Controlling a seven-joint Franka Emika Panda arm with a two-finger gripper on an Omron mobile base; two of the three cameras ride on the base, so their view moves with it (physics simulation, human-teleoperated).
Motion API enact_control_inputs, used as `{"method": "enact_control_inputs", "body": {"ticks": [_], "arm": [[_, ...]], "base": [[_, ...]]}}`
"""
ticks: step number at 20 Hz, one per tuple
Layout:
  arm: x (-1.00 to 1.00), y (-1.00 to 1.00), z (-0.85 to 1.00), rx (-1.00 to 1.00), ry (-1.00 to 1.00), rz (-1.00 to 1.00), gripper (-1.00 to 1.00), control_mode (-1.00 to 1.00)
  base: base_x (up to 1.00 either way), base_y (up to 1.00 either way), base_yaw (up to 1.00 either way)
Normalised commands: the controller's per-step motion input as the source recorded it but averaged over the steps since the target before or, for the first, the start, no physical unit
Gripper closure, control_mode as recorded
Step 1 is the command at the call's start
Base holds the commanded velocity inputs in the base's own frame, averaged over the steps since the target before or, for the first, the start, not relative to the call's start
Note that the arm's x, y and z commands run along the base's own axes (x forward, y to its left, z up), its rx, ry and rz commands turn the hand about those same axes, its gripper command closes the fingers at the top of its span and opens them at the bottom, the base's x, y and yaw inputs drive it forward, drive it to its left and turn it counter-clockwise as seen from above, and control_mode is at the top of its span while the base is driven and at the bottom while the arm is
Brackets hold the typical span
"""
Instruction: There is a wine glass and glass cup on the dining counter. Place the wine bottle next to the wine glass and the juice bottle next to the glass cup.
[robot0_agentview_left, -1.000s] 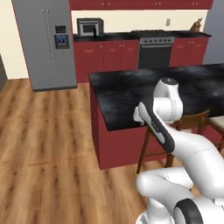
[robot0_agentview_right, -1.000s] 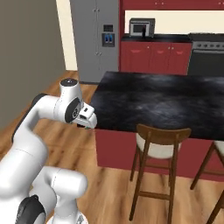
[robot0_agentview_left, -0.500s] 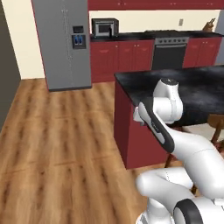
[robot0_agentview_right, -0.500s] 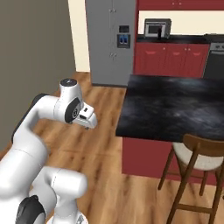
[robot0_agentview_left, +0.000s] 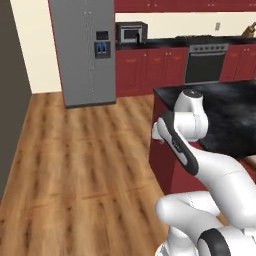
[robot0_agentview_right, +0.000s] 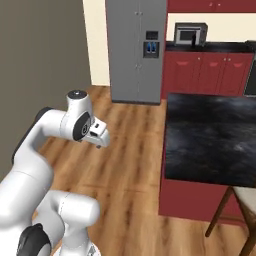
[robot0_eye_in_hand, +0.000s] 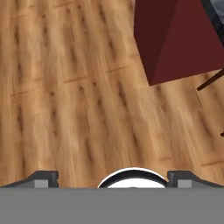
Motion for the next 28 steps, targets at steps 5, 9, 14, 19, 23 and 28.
{"method": "enact_control_inputs", "body": {"ticks": [5,9,14,19,23,28], "arm": [[0.0,0.0,0.0,0.0,0.0,0.0,-1.0,1.0],[0.0,0.0,0.0,0.0,0.0,0.0,-1.0,1.0],[0.0,0.0,0.0,0.0,0.0,0.0,-1.0,1.0],[0.0,0.0,0.0,0.0,0.0,0.0,-1.0,1.0],[0.0,0.0,0.0,0.0,0.0,0.0,-1.0,1.0],[0.0,0.0,0.0,0.0,0.0,0.0,-1.0,1.0]], "base": [[0.84,0.38,-0.11],[0.9,0.3,-0.09],[0.91,0.28,-0.06],[0.93,0.26,-0.04],[0.91,0.04,0.0],[0.9,0.0,0.0]]}}
